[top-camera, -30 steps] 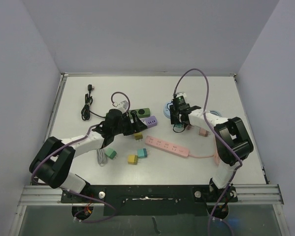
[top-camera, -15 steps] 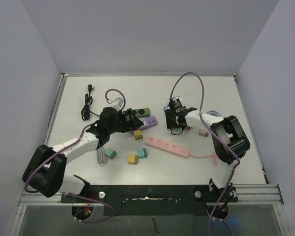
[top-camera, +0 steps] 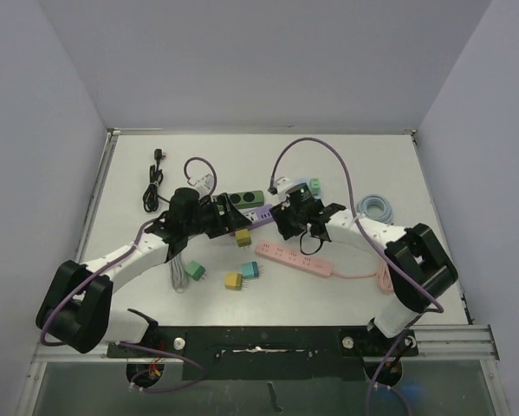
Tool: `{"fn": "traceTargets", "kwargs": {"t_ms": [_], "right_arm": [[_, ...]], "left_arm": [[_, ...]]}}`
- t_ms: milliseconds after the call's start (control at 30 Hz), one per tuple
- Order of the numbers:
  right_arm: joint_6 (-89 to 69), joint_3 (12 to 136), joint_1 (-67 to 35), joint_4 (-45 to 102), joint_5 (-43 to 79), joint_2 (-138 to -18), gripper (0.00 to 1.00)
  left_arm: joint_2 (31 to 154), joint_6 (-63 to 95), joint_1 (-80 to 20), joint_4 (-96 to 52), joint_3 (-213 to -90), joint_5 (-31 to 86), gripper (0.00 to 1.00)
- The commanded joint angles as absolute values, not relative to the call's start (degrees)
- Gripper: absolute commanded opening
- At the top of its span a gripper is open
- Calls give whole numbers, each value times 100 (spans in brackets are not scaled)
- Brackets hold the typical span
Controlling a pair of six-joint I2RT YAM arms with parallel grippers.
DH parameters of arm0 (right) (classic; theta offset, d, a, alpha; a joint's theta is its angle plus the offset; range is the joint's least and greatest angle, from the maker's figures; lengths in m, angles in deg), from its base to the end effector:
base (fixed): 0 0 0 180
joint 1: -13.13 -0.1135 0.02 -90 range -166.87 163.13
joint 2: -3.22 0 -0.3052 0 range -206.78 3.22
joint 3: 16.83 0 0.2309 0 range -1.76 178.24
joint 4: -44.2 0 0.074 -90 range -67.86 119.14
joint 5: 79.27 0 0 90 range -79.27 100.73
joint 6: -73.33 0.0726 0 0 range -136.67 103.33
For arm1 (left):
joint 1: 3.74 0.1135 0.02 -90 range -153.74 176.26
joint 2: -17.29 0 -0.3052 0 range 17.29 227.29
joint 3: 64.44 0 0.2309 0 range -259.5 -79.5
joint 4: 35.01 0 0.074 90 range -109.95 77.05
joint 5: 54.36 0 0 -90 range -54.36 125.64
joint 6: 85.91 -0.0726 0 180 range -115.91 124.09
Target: Insert the plug
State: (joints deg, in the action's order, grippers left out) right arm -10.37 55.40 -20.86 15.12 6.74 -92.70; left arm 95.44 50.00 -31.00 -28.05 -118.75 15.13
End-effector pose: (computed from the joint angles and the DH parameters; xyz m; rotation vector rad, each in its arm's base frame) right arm 0.2943 0.1923 0.2077 -0.5699 2.4349 0.2083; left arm 0.2466 -0.1557 0.2462 -0.1378 2.2812 -1.1000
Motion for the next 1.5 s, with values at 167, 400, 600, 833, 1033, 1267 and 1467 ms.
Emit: {"fn": "traceTargets", "kwargs": {"t_ms": [167,400,600,833,1033,1267,1467], "right_arm": [[-2616,5043,-2955,2907,2862,-7883,20],[-2948,5018,-3106,2952,3347,-7555,20],[-3071,5083,-3134,2880,3646,-7592,22],[-2813,4943,-3149,3072,3902,-7496,27],[-2245,4801,-3134,3225,3822,-7364,49],[361,4318,-2531,4039,3783,-6502,88],[3231,3548,-2023,5296,3184,-5811,93]], "left_arm": [[8898,5748,-3046,-2929,-11806,359,71],[8980,6071,-3045,-3182,-11594,-26,71],[9154,6816,-3046,-4331,-11247,-601,61],[9327,6939,-3054,-4689,-11185,-770,25],[9318,7047,-3054,-5137,-11063,-855,9],[8660,6570,-2884,-5177,-10947,-412,8],[8197,6762,-2790,-5315,-11031,-391,8]]}}
